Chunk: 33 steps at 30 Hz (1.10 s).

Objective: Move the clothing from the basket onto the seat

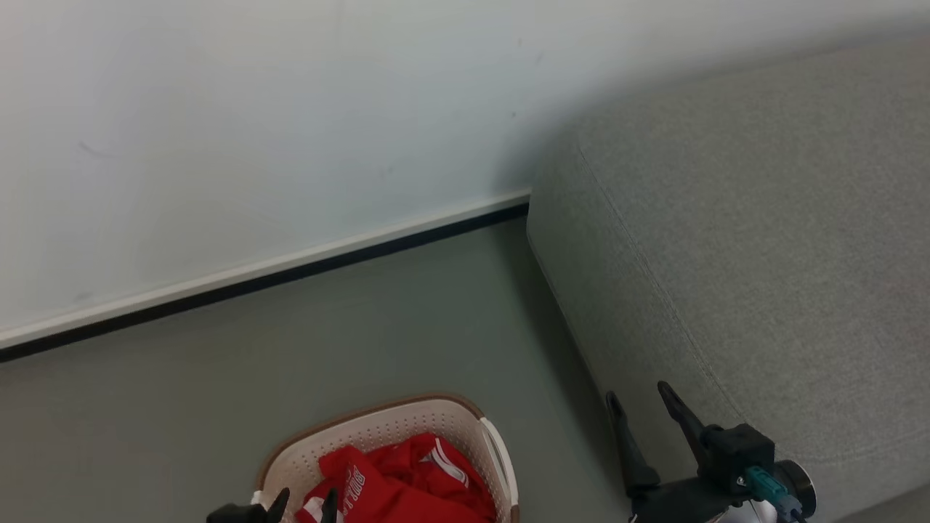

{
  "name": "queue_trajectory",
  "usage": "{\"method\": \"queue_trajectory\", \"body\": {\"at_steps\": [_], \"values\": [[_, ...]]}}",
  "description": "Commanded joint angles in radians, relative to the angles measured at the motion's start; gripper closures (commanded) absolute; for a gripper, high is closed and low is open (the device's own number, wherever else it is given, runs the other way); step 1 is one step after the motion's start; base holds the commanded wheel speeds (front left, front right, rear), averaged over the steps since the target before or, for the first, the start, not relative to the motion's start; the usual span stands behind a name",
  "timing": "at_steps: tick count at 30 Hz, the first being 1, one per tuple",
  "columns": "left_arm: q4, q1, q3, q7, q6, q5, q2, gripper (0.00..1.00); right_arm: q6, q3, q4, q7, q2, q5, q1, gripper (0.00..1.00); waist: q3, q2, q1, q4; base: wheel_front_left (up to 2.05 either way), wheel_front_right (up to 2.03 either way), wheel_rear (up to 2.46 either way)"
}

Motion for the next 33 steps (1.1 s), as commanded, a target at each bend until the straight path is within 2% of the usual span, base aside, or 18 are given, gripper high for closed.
{"method": "queue_trajectory", "body": {"at_steps": [1, 8, 13, 18, 23, 26, 33], "values": [[0.044, -0.058, -0.007, 0.009, -0.010, 0.009, 0.016, 0.00, 0.001, 0.000, -0.010, -0.015, 0.002, 0.010, -0.027, 0.00, 0.172, -0.0001, -0.0001, -0.130, 0.00, 0.00, 0.00], [0.221, -0.255, -0.094, 0.053, -0.052, 0.093, 0.054, 0.00, 0.001, -0.003, -0.016, -0.054, 0.003, 0.029, -0.061, 0.00, 0.336, -0.0001, -0.0001, -0.212, 0.00, 0.00, 0.00], [0.336, -0.362, -0.118, 0.078, -0.056, 0.125, 0.081, 0.00, 0.001, 0.023, -0.009, -0.091, 0.003, 0.072, -0.094, 0.00, 0.428, -0.0001, -0.0001, -0.277, 0.00, 0.00, 0.00], [0.439, -0.468, -0.138, 0.114, -0.059, 0.144, 0.104, 0.00, 0.001, 0.007, -0.015, -0.126, 0.004, 0.108, -0.095, 0.00, 0.512, -0.0001, -0.0001, -0.281, 0.00, 0.00, 0.00], [0.510, -0.553, -0.159, 0.153, -0.043, 0.170, 0.112, 0.00, 0.001, -0.009, -0.030, -0.144, 0.003, 0.121, -0.074, 0.00, 0.577, -0.0001, -0.0001, -0.273, 0.00, 0.00, 0.00], [0.567, -0.606, -0.171, 0.209, -0.012, 0.186, 0.127, 0.00, 0.001, -0.018, -0.041, -0.153, 0.003, 0.135, -0.064, 0.00, 0.625, -0.0001, -0.0001, -0.267, 0.00, 0.00, 0.00], [0.634, -0.704, -0.192, 0.259, 0.052, 0.213, 0.141, 0.00, 0.001, -0.035, -0.062, -0.163, 0.003, 0.154, -0.045, 0.00, 0.705, -0.0001, -0.0001, -0.250, 0.00, 0.00, 0.00]]}}
